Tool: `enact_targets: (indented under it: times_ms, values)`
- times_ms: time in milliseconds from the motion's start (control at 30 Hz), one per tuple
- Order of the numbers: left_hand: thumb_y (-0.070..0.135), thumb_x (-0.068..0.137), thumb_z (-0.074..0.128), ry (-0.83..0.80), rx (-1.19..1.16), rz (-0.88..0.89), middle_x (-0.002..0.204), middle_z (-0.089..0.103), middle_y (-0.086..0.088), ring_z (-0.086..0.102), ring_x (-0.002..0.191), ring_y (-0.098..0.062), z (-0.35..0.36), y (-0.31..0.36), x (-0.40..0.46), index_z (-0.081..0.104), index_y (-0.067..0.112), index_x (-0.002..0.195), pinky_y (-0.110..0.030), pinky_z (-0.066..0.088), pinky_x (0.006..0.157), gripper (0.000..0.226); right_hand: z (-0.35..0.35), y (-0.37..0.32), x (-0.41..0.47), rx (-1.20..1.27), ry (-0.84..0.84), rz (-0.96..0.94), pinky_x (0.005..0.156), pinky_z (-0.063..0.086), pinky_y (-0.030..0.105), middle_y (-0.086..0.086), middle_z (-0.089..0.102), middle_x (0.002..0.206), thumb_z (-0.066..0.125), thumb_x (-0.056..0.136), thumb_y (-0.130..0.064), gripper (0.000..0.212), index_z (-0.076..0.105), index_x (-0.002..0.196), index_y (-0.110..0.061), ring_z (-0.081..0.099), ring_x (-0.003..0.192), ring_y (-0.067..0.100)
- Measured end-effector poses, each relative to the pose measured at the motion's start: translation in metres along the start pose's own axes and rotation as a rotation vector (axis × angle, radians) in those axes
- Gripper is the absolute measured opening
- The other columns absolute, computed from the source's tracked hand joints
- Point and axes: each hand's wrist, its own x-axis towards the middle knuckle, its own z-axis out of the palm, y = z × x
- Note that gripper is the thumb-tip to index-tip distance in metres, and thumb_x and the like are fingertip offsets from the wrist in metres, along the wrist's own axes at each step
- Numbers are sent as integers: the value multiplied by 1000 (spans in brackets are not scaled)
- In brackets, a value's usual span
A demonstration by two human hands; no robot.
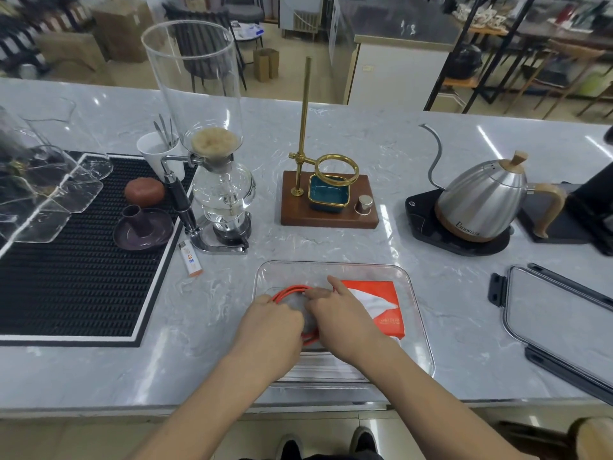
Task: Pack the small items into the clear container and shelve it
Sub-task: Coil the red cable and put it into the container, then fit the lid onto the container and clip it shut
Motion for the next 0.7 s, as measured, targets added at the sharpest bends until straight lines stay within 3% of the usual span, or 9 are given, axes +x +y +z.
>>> enact_targets:
  times_ms: [233,367,467,567,700]
  values:
    - [26,93,43,108,-217,-71,116,66,-1,59,109,-25,-16,-1,-5,60,20,110,-33,40,85,24,-6,1,-10,133,164,31,119,6,33,5,66,112,55,74,-3,36,67,107,-13,62,110,23]
    - [31,87,45,340,-373,-79,89,69,2,66,87,-24,-18,-3,-5,67,21,89,-34,47,71,24,-12,4,-20,197,366,61,114,28,38,0,69,96,45,73,-12,35,69,98,-17,66,97,21]
    - [36,84,43,446,-424,-103,85,69,7,65,85,-21,-17,-5,-3,68,24,85,-34,47,76,28,-20,11,-32,230,429,98,117,25,38,1,67,112,41,84,-22,35,66,108,-17,60,114,23]
    - [43,87,45,511,-434,-91,112,72,1,65,109,-23,-21,-2,-3,71,20,105,-35,40,97,39,-26,20,-48,231,481,160,118,24,40,7,59,138,52,88,-36,42,62,124,-17,50,133,27]
    - [59,92,35,410,-439,-109,153,46,-2,38,145,-23,-28,10,3,51,23,142,-45,25,120,64,-35,36,-71,245,470,252,123,14,44,6,28,161,33,95,-57,67,37,150,-19,22,150,22]
